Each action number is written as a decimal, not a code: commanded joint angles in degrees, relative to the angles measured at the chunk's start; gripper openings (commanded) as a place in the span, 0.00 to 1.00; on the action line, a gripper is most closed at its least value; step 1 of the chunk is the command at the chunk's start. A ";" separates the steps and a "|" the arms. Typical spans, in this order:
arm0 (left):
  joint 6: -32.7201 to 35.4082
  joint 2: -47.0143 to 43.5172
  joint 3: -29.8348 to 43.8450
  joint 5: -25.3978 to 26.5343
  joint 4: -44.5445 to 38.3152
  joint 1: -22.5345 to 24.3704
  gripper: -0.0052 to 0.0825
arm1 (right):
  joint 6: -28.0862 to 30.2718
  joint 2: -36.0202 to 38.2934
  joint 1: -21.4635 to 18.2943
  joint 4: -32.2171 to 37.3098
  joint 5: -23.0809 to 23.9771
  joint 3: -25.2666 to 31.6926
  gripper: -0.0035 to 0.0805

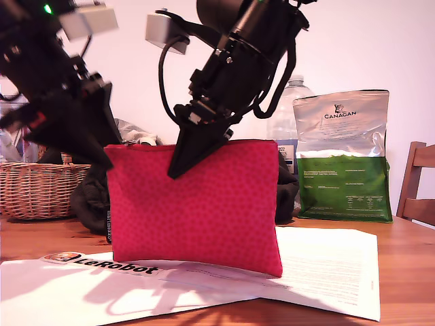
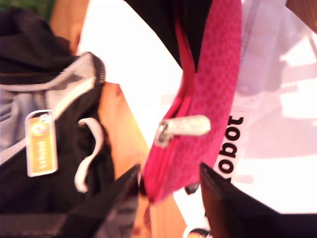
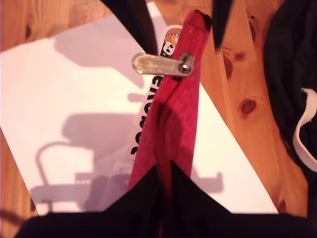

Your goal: Close the zipper in the zip bag in front of you

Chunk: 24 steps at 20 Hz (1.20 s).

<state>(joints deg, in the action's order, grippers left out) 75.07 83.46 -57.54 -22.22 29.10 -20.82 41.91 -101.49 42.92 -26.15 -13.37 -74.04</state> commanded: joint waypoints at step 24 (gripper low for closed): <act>-19.80 0.09 -0.48 3.43 2.54 -2.62 0.03 | -21.70 9.94 2.19 -3.10 2.89 -0.09 0.23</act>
<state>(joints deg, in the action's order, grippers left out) 58.26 83.48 -58.06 -19.16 31.29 -23.22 24.10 -90.13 44.07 -28.84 -10.11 -74.13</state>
